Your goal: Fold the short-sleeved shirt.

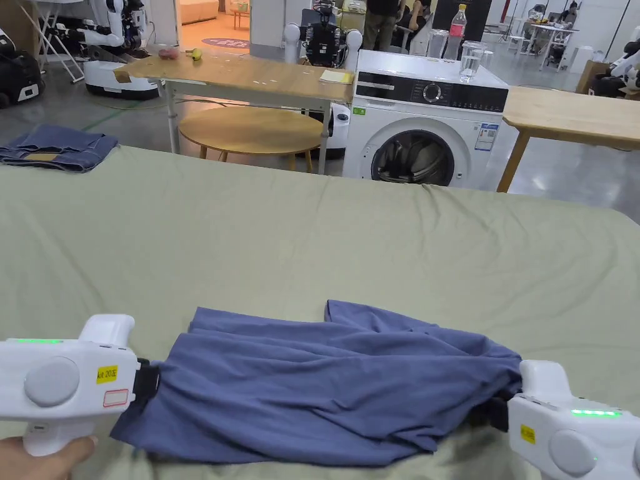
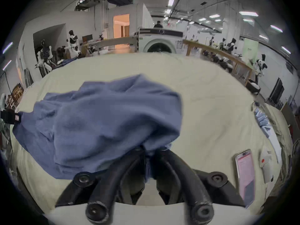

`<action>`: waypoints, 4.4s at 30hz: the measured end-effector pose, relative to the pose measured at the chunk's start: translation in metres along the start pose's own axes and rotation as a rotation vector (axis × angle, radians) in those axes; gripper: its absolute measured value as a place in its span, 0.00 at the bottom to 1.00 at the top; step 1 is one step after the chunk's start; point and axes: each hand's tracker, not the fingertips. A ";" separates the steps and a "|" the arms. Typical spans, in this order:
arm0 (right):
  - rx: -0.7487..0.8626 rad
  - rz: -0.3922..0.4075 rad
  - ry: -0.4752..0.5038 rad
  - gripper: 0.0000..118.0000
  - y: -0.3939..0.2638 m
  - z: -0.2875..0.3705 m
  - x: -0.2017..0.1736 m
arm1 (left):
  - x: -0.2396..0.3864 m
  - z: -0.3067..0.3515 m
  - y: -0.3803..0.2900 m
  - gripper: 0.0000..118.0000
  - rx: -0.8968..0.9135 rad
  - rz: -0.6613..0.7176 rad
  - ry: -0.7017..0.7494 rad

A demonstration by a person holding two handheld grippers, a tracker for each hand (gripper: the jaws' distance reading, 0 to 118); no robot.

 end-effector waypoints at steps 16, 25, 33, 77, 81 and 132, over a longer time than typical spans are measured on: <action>0.369 -0.031 0.006 0.06 0.180 0.084 0.016 | 0.002 0.093 0.195 0.00 0.358 -0.056 0.034; 0.466 -0.049 -0.018 0.06 0.304 0.095 0.006 | -0.009 0.121 0.304 0.00 0.451 -0.025 0.064; 0.514 0.008 -0.059 0.06 0.344 0.088 -0.008 | -0.009 0.126 0.329 0.00 0.483 -0.049 0.109; 0.215 -0.003 -0.014 0.45 0.021 0.074 -0.057 | -0.012 0.035 -0.015 0.36 0.232 0.013 0.036; 0.302 -0.034 0.008 0.42 0.030 0.083 -0.087 | 0.019 0.036 -0.010 0.36 0.357 -0.070 0.066; 0.053 -0.166 -0.023 0.37 0.120 -0.017 -0.006 | 0.026 -0.245 0.221 0.00 -0.075 -0.248 0.093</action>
